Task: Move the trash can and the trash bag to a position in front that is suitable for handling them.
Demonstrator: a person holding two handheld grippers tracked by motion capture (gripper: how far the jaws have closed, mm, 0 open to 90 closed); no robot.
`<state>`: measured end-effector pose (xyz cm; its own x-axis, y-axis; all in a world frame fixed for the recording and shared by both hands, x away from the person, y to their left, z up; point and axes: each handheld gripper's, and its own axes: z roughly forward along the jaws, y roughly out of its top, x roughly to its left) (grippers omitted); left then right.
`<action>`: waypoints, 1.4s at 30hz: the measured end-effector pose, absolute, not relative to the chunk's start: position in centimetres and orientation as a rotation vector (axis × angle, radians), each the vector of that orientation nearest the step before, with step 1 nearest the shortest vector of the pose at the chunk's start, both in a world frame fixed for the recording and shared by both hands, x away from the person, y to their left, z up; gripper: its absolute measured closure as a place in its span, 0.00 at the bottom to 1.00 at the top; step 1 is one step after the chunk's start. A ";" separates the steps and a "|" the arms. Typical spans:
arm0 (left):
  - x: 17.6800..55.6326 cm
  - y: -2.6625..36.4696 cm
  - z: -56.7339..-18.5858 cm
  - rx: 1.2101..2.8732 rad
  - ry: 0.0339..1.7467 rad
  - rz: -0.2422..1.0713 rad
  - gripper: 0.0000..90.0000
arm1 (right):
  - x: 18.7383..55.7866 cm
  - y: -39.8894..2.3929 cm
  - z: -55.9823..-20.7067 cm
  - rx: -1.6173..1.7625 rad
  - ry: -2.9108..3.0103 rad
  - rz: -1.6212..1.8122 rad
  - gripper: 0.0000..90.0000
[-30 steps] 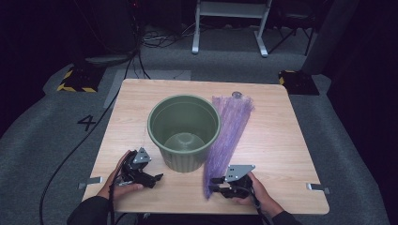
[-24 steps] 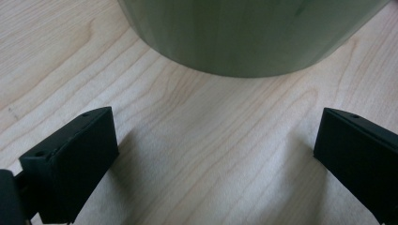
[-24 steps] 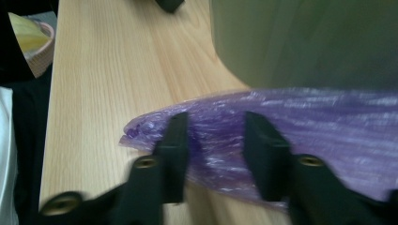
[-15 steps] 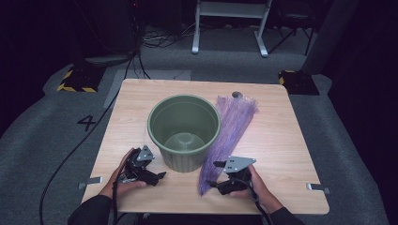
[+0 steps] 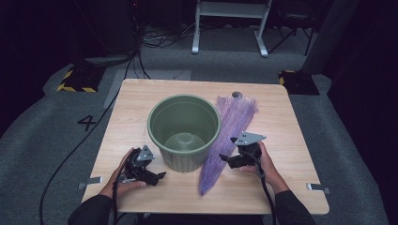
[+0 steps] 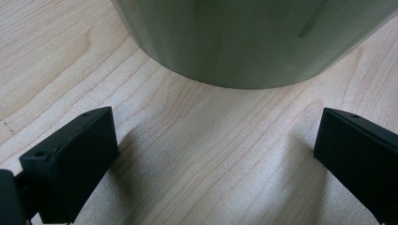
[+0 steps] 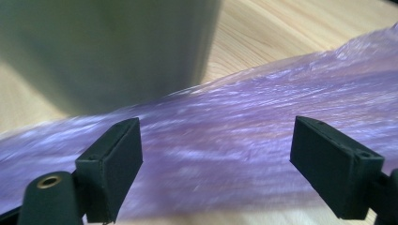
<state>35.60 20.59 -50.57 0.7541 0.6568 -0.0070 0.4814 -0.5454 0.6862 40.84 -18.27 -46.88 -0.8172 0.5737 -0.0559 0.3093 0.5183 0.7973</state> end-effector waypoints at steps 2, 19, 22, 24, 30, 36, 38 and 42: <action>35.6 20.6 -50.6 2.256 0.849 0.329 0.00 | 42.0 -18.1 -47.4 0.782 2.453 1.221 0.20; 36.1 20.2 -50.5 2.267 0.823 0.316 0.00 | 43.5 -16.6 -50.2 0.832 2.502 1.123 0.39; 36.2 20.0 -50.6 2.269 0.813 0.314 0.00 | 43.5 -16.7 -50.2 0.838 2.508 1.127 0.42; 36.4 19.8 -50.6 2.271 0.805 0.311 0.00 | 43.5 -16.9 -50.2 0.848 2.498 1.132 0.52; 37.0 19.0 -50.5 2.283 0.784 0.305 0.00 | 43.2 -17.1 -50.1 0.821 2.467 1.129 0.82; 37.6 18.1 -50.5 2.281 0.773 0.303 0.00 | 43.0 -17.5 -50.2 0.832 2.454 1.133 0.97; 37.8 17.8 -50.5 2.283 0.772 0.301 0.00 | 43.0 -17.6 -50.2 0.829 2.448 1.131 0.98; 38.2 17.2 -50.5 2.290 0.749 0.293 0.00 | 42.8 -18.8 -49.7 0.851 2.402 1.172 0.99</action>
